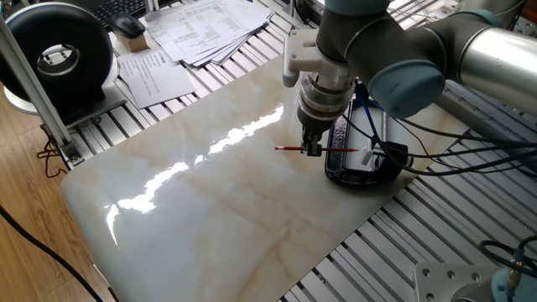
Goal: Insert the pencil into the pencil sharpener
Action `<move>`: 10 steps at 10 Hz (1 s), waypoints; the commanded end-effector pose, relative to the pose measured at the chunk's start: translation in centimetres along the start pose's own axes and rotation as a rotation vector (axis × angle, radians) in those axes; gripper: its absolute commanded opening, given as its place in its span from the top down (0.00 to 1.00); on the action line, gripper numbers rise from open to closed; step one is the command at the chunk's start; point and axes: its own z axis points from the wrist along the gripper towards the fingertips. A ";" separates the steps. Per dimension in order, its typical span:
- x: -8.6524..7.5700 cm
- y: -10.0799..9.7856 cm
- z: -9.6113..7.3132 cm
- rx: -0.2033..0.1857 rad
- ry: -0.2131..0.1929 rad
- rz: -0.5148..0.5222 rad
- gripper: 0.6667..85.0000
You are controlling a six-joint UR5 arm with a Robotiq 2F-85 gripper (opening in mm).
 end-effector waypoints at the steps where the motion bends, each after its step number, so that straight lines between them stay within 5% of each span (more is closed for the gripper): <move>1: -0.1 0.3 -0.1 -0.011 -0.005 -0.012 0.99; 10: 0.4 0.4 -0.3 -0.005 0.003 -0.003 0.99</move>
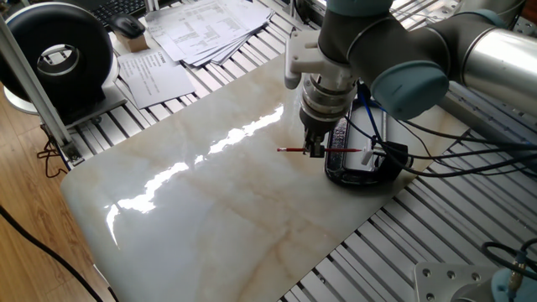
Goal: Insert the pencil into the pencil sharpener
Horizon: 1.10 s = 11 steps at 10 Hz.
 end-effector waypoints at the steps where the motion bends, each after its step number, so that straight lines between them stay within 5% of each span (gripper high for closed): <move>1: -0.1 0.0 0.0 -0.005 -0.009 0.008 0.99; 11: 0.6 -0.2 -0.1 -0.006 -0.013 0.013 0.99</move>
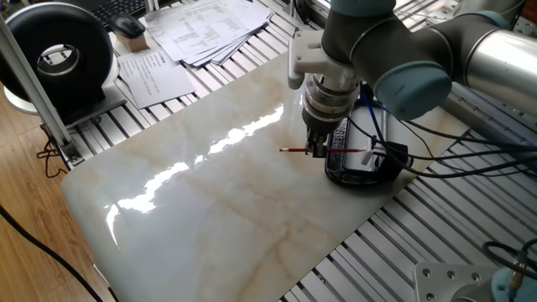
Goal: Insert the pencil into the pencil sharpener
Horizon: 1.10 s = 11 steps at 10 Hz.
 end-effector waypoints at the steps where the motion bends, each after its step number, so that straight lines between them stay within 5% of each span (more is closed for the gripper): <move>1: 0.1 -0.1 -0.1 -0.005 -0.008 0.015 0.99; 11: 0.6 -0.4 0.0 -0.019 -0.019 0.030 0.99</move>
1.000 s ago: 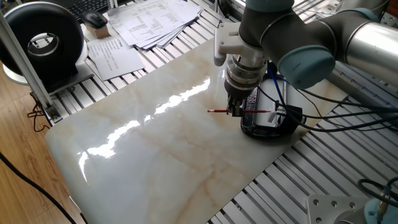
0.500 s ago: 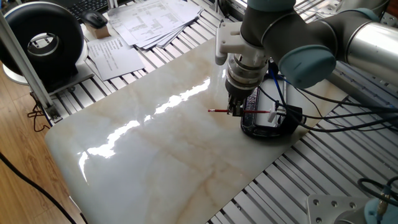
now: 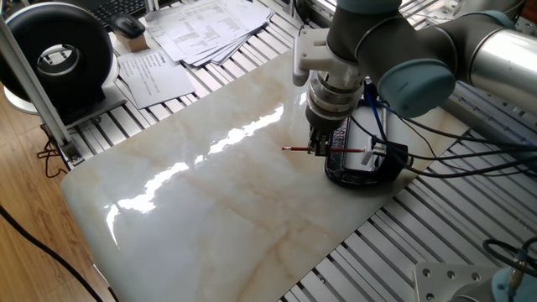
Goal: Insert the pencil into the pencil sharpener
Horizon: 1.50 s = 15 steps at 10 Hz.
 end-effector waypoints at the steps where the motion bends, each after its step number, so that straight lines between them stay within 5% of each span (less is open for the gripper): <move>1: 0.2 -0.2 -0.2 -0.008 -0.009 0.008 0.99; 15: 0.2 -0.2 -0.3 -0.006 -0.009 0.068 0.99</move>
